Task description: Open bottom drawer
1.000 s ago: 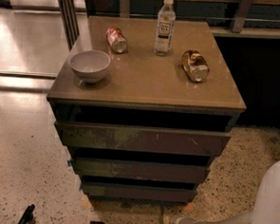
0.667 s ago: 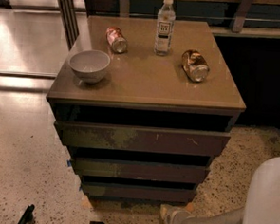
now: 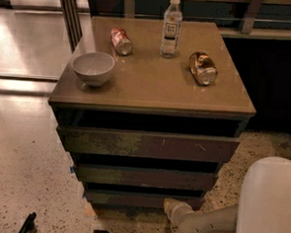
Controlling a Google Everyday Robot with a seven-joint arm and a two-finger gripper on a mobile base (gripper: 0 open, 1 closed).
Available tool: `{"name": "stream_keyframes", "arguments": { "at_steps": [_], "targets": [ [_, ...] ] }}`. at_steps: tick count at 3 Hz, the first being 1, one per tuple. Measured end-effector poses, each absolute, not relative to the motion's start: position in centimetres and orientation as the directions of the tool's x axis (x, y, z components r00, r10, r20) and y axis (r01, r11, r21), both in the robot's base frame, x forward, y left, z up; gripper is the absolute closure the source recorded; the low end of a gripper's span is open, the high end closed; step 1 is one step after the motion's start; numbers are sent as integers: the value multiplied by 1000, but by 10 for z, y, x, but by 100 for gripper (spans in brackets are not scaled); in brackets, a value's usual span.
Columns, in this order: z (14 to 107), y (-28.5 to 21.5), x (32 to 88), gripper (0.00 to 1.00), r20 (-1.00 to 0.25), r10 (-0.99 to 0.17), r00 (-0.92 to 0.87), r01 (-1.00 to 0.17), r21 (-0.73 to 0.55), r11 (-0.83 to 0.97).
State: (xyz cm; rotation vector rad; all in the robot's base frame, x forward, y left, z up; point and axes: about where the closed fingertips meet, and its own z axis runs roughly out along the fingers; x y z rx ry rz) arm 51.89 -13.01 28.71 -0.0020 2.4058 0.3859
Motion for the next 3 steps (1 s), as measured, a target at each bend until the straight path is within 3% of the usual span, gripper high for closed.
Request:
{"name": "stream_keyframes", "arguments": {
  "at_steps": [1, 3],
  "targets": [
    [277, -128, 521, 100, -651, 138, -746, -52, 263, 963],
    [228, -126, 533, 100, -732, 294, -614, 170, 241, 956]
  ]
}}
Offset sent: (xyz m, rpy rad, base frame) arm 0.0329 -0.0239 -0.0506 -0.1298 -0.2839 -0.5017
